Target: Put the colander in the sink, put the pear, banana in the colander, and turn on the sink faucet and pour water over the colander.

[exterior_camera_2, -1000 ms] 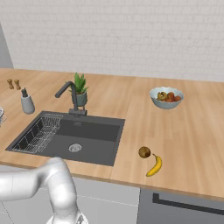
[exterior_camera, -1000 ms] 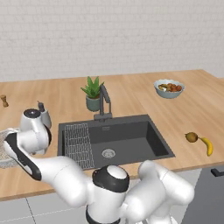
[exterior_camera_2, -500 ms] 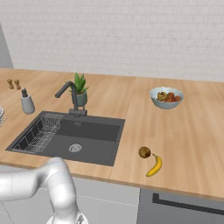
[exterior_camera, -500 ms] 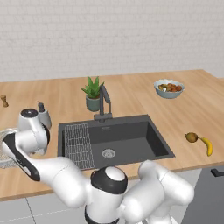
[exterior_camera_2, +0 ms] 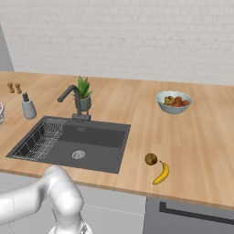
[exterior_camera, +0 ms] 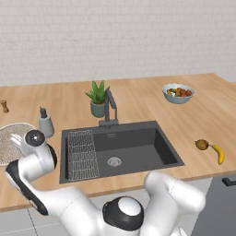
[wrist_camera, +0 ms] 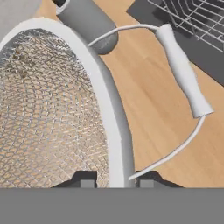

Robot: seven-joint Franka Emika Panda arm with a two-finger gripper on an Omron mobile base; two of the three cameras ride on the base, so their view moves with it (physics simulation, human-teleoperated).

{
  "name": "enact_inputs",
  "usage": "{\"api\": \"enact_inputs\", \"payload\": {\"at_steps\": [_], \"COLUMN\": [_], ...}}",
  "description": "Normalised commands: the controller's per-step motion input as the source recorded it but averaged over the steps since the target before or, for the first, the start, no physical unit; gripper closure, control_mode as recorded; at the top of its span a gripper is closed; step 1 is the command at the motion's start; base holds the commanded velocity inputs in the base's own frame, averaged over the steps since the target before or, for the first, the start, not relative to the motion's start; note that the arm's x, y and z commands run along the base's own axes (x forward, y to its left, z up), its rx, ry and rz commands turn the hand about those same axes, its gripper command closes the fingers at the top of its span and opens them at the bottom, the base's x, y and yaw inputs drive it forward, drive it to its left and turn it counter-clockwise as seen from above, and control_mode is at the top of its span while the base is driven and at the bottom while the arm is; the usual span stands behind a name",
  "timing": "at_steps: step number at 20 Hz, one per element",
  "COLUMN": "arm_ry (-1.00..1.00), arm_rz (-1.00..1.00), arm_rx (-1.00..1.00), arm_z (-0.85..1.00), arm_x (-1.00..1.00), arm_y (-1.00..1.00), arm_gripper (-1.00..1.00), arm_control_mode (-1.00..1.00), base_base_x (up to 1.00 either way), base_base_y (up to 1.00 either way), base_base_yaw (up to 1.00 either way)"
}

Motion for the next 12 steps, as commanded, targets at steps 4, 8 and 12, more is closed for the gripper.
{"api": "enact_inputs", "payload": {"at_steps": [4,8,12], "arm_ry": [-0.21,-0.11,0.0], "arm_rz": [-0.32,-0.3,-0.23], "arm_rx": [0.53,0.52,0.32], "arm_z": [0.54,0.96,1.0], "arm_x": [-0.65,-0.72,-0.49], "arm_y": [-0.45,-0.69,-0.86], "arm_gripper": [1.0,1.0,1.0], "arm_control_mode": [-1.0,-1.0,-1.0], "base_base_x": [0.0,0.0,0.0], "base_base_y": [0.0,0.0,0.0], "base_base_yaw": [0.0,0.0,0.0]}}
